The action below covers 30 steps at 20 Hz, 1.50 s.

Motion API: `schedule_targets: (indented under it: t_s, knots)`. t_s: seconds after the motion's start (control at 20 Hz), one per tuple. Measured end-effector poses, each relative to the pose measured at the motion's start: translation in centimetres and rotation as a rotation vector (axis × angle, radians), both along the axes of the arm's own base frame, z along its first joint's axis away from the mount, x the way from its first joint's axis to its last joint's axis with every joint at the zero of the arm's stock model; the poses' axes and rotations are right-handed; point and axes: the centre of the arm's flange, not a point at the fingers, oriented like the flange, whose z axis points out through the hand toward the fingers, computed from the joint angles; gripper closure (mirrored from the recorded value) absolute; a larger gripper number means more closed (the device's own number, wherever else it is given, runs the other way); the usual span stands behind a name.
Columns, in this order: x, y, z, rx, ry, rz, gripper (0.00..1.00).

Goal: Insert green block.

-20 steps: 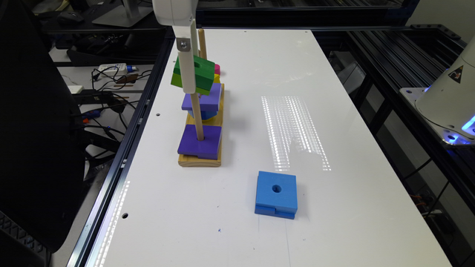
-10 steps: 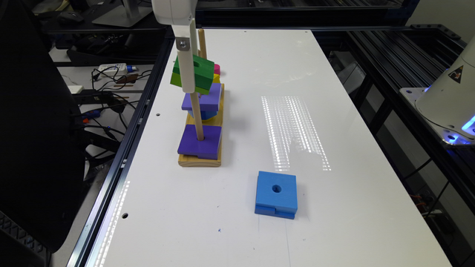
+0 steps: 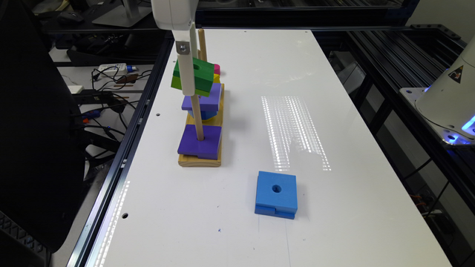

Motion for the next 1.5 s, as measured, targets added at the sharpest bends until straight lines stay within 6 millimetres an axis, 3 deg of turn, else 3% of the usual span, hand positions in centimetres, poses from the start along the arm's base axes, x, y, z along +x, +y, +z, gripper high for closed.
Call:
schedule_targets:
  t_s: [0.5,0.75,1.5]
  knots:
    - [0.0,0.0,-0.2,0.000,0.001,0.000,1.00]
    - [0.4,0.0,-1.6,0.002,-0.005,0.000,1.00]
    - [0.4,0.0,-1.9,0.001,-0.004,0.001,1.00]
